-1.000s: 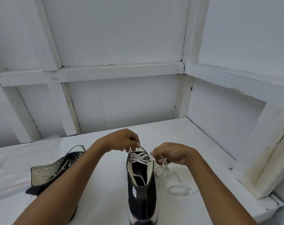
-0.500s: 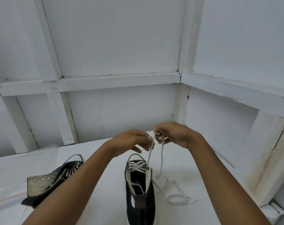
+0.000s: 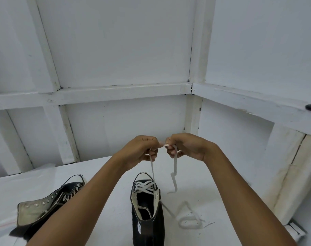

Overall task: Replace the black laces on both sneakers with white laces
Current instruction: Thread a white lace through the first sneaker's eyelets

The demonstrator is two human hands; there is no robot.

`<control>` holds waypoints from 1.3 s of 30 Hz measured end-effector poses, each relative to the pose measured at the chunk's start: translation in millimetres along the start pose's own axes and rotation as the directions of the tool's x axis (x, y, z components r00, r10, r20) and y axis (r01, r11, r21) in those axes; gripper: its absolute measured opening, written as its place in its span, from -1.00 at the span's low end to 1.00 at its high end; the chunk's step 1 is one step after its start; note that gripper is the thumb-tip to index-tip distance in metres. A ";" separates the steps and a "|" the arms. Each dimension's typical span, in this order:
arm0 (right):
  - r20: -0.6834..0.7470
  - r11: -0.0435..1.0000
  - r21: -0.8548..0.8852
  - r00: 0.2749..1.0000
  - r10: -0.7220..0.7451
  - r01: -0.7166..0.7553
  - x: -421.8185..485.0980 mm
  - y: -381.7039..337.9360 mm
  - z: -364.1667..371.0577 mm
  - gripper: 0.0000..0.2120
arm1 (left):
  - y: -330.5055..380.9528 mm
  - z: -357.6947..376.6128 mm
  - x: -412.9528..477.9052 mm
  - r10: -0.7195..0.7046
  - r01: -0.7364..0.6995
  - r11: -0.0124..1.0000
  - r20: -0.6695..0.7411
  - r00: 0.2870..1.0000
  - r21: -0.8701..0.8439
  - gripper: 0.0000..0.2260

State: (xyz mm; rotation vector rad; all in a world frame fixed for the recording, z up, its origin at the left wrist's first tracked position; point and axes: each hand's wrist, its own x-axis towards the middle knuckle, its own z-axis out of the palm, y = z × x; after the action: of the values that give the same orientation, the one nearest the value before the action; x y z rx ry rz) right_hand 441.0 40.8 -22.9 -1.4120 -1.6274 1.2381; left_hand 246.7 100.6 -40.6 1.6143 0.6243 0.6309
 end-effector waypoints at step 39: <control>-0.241 0.826 0.537 0.969 -0.045 0.172 -6.9 19.9 -1.6 -0.65 | -51.5 -29.9 10.6 -0.104 0.290 0.837 -0.385 0.917 0.463 -0.68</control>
State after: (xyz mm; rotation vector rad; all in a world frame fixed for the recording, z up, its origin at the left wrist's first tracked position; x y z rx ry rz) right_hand 451.2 34.0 -40.2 -1.0229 -1.0555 1.2979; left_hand 230.6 135.2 -87.5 1.9075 1.2987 0.6275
